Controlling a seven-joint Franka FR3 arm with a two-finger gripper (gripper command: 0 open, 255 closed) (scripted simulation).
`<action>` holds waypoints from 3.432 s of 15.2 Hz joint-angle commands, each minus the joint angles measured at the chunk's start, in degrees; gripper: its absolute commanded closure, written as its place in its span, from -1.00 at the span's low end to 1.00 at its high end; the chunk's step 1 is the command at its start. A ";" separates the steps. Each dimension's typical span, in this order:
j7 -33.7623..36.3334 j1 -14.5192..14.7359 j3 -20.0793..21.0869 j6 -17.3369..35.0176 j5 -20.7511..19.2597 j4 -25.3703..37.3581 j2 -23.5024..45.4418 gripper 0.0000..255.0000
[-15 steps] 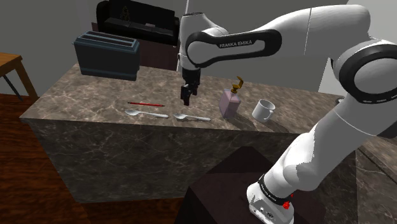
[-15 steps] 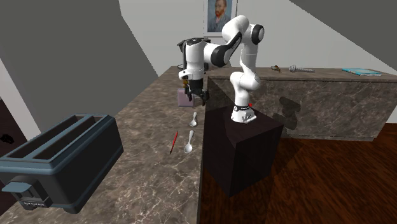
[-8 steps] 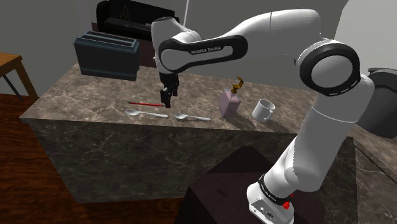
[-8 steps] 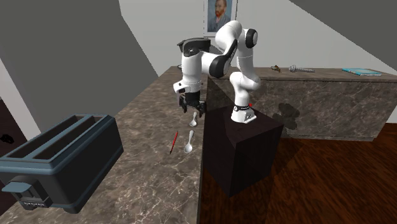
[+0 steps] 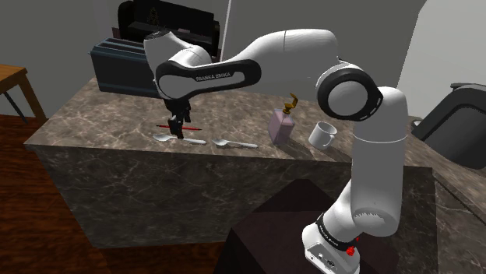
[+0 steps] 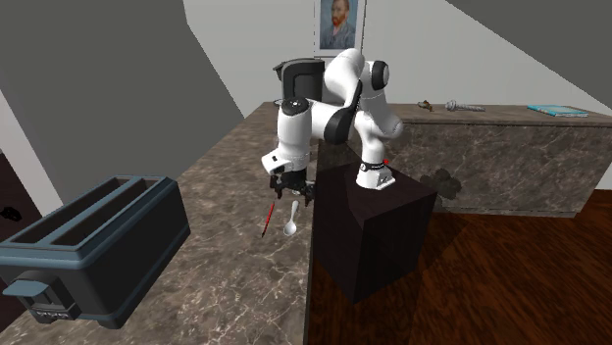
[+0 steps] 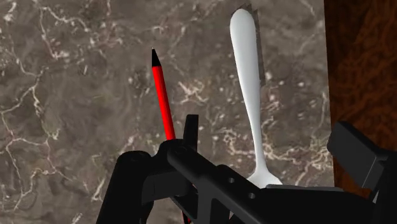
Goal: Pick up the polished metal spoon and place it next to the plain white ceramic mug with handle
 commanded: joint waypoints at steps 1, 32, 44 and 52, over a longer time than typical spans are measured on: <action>-0.24 0.56 -0.04 0.11 -0.67 1.62 1.85 -1.00; -0.75 -0.12 -0.08 0.58 -0.48 -0.16 0.42 1.00; -2.46 0.26 0.22 -7.45 0.26 6.31 -1.38 1.00; -3.60 0.82 0.29 -13.43 0.39 12.37 -1.44 1.00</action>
